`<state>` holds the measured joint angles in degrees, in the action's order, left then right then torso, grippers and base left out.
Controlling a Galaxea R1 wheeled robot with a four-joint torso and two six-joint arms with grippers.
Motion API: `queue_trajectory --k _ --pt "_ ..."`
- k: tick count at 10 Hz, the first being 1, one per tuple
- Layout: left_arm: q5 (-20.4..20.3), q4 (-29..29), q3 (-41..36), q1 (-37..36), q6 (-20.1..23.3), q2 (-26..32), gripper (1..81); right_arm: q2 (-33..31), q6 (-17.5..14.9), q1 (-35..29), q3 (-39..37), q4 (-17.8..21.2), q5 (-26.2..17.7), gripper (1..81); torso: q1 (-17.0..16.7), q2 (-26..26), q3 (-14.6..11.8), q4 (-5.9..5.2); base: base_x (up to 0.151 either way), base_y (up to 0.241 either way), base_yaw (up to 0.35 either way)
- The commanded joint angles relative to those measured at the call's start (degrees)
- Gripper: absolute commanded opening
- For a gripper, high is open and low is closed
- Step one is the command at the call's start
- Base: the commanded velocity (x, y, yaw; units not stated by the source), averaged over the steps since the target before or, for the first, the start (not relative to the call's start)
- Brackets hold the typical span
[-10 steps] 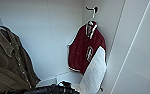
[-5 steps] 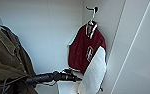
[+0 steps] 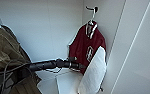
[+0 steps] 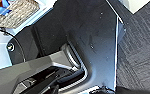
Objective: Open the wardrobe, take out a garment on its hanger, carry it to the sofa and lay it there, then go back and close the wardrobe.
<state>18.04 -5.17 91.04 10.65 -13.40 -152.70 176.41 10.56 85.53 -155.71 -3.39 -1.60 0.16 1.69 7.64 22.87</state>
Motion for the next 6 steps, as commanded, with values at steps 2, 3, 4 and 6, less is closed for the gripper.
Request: queue_trajectory --k 2,3,4,6 --pt "-0.8 -5.7 2.2 -18.2 -1.6 -0.7 81.1 0.5 -0.1 -2.4 0.2 0.1 -3.6 81.1 0.0 0.0 0.0 0.00 0.000 0.000 0.000" --pt "-0.9 -6.3 3.4 -20.6 -3.1 -1.3 81.1 0.5 -0.1 -2.4 0.2 0.1 -3.6 81.1 0.0 0.0 0.0 0.00 0.000 0.000 0.000" --pt "-0.9 -6.3 5.5 -22.6 -5.0 -2.4 81.1 0.6 -0.1 -2.3 0.2 0.1 -3.6 81.1 0.0 0.0 0.0 0.00 0.000 0.000 0.000" --pt "-1.0 -6.3 9.6 -26.9 -8.5 -5.2 81.1 0.6 -0.1 -2.2 0.2 0.1 -3.0 81.1 0.0 0.0 0.0 0.00 0.000 0.000 0.000"
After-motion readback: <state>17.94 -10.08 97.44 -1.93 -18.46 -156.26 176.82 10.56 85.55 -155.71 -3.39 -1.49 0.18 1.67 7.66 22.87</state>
